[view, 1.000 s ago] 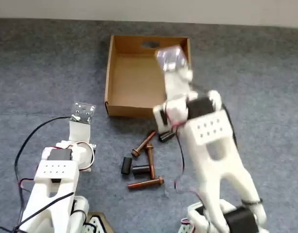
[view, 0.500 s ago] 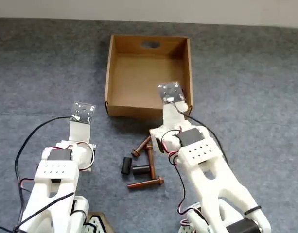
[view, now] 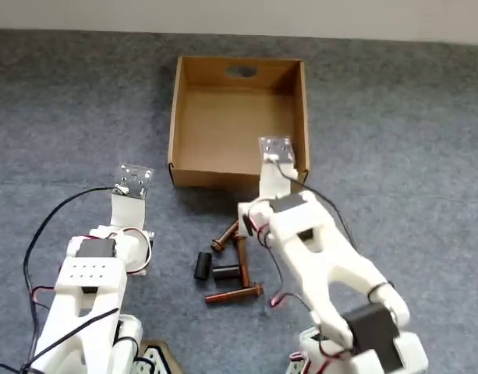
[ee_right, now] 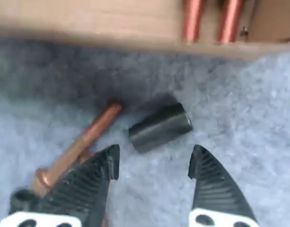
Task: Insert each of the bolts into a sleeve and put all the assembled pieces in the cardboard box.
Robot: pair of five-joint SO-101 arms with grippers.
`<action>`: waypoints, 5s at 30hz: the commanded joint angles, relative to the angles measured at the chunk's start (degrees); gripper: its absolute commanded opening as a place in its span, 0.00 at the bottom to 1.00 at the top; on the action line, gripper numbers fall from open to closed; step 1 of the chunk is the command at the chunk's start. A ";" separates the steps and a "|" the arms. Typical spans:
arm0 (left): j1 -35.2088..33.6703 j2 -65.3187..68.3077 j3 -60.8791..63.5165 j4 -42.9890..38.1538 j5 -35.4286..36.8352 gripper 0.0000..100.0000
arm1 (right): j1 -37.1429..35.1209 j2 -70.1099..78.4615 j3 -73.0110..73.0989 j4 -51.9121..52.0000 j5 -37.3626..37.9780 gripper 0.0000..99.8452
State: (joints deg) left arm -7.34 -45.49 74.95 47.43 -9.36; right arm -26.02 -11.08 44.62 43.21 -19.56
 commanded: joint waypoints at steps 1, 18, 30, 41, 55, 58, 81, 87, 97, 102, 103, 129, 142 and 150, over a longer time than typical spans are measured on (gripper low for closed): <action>0.75 -0.04 -0.31 -0.79 -0.35 0.01 | -0.22 4.35 -7.08 -0.48 -3.96 0.22; 0.75 -0.04 -0.31 -0.79 -0.35 0.01 | 2.33 12.97 -10.95 -0.40 -7.56 0.13; 0.75 -0.04 -0.31 -0.79 -0.35 0.01 | 9.45 11.82 -10.86 5.58 6.95 0.00; 0.75 -0.04 -0.31 -0.79 -0.35 0.01 | 18.86 -7.60 1.27 10.95 27.69 0.00; 0.75 0.04 -0.31 -0.79 -0.35 0.01 | 26.24 -11.74 12.97 11.30 43.08 0.01; 0.75 0.04 -0.31 -0.79 -0.35 0.01 | 26.15 -11.56 12.79 11.38 43.08 0.04; 0.75 0.04 -0.31 -0.79 -0.35 0.01 | 22.99 -11.38 15.69 4.62 43.43 0.19; 0.75 0.04 -0.31 -0.70 -0.35 0.01 | 20.53 -11.38 17.63 4.62 43.43 0.12; 0.75 0.04 -0.31 -0.70 -0.35 0.01 | 20.88 -14.90 13.14 13.14 43.08 0.01; 0.75 0.04 -0.31 -0.70 -0.35 0.01 | 20.88 -28.00 3.82 26.07 42.99 0.01; 0.75 0.04 -0.31 -0.70 -0.35 0.01 | 20.88 -31.25 2.77 27.21 42.90 0.01; 0.75 0.13 -13.67 11.52 -0.53 0.01 | 24.75 -79.87 44.00 1.27 15.82 0.01; 12.18 0.48 -36.26 33.93 -8.97 0.07 | 28.79 -85.67 44.35 5.23 15.65 0.01; 19.56 16.13 -38.90 33.85 -8.97 0.22 | 28.88 -85.58 44.44 5.23 15.65 0.01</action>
State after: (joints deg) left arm 9.10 -34.33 39.78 81.10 -18.68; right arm 2.20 -96.00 89.54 48.31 -3.21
